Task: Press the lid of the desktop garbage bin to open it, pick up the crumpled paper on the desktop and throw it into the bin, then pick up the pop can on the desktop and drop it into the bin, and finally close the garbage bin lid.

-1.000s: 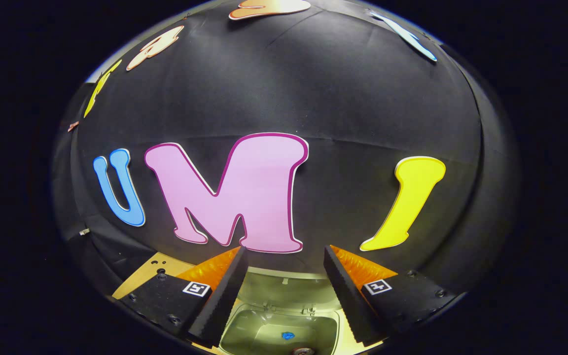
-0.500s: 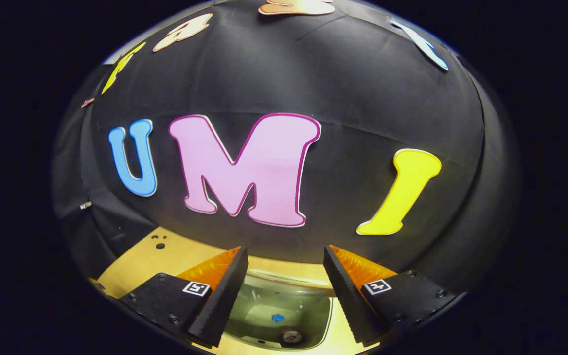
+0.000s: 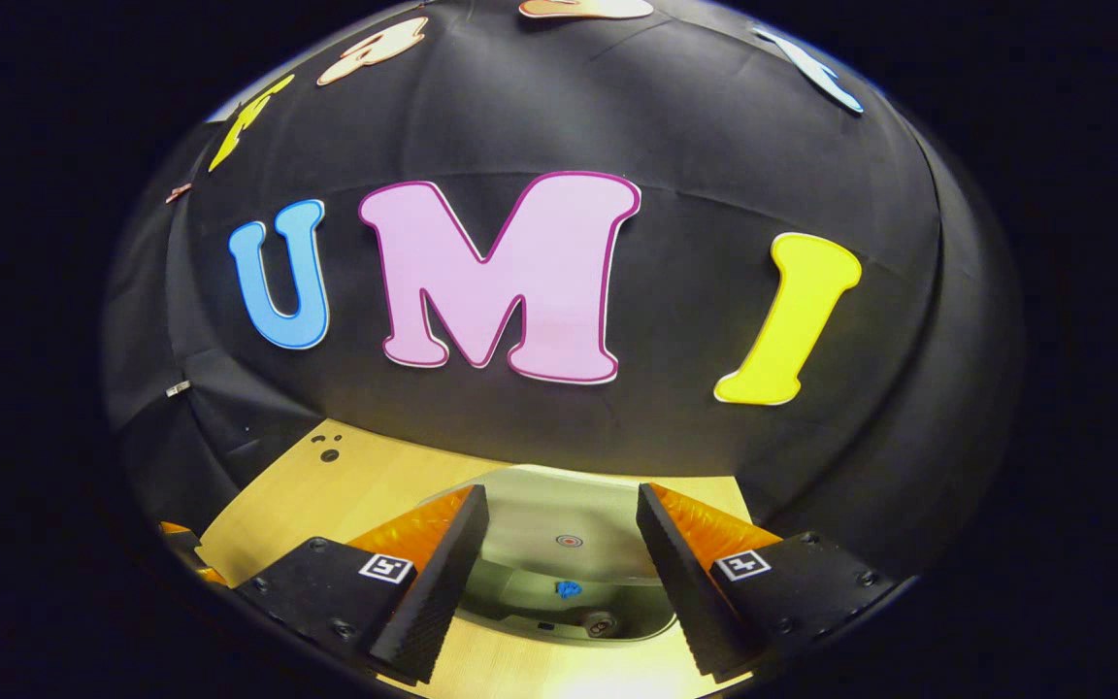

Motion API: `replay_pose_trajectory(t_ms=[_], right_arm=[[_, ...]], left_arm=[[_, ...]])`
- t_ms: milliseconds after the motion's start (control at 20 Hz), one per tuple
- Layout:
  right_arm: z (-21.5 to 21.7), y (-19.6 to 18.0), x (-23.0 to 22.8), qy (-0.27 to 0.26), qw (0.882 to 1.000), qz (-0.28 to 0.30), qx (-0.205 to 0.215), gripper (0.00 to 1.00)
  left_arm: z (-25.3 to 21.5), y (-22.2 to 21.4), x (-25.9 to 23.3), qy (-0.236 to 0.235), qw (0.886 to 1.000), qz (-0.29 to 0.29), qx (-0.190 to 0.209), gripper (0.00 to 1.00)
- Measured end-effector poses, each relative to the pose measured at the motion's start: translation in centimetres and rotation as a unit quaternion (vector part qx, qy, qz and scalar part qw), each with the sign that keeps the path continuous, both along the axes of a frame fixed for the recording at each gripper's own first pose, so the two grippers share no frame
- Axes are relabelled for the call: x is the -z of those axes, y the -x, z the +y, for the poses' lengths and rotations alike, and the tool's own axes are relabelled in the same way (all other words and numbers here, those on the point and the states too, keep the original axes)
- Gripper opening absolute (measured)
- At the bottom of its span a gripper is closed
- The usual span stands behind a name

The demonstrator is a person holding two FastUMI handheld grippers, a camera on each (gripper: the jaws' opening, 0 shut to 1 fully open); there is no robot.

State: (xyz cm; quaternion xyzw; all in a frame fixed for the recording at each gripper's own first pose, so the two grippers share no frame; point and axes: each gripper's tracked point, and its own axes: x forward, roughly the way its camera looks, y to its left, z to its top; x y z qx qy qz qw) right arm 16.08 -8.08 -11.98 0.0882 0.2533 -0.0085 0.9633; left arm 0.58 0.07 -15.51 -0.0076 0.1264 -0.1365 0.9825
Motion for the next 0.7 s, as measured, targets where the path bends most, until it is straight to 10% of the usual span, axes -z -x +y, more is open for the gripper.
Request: replay_pose_trajectory(t_ms=[700], right_arm=[[2.6,4.8,5.5,-0.022,0.998,0.057,-0.004,0.97]], left_arm=[[-0.2,0.6,0.4,0.001,1.0,0.003,0.01,0.96]])
